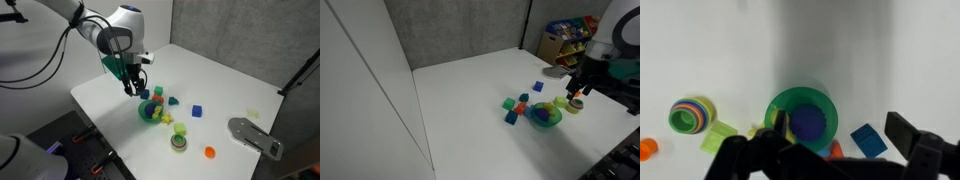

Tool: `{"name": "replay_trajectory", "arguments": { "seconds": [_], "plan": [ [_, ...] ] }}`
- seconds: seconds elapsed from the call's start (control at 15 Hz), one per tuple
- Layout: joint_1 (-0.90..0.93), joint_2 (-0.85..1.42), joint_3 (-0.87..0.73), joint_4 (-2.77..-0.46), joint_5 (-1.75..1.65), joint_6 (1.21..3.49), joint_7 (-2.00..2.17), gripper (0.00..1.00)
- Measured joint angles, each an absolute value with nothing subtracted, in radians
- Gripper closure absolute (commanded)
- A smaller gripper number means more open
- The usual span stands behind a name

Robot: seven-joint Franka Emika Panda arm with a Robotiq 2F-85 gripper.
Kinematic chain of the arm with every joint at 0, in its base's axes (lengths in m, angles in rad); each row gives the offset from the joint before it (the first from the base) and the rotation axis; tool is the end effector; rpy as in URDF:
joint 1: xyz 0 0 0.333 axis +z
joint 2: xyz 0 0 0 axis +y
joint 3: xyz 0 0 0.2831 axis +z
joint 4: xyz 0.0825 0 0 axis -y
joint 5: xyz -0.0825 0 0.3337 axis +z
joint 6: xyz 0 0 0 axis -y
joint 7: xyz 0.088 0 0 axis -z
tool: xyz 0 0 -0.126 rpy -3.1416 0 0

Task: Pick up the yellow toy and put it in the green bowl

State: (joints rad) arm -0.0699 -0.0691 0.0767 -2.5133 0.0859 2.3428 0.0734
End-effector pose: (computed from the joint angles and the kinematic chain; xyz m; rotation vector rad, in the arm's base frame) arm 0.4151 0.0050 0.2840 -3.0819 0.2008 0.1598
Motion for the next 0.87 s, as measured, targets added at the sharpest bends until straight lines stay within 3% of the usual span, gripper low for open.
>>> {"name": "replay_trajectory", "arguments": {
  "seconds": [0.87],
  "plan": [
    [-0.065,-0.394,0.033,-2.418,-0.051,1.917,0.118,0.0]
  ]
}}
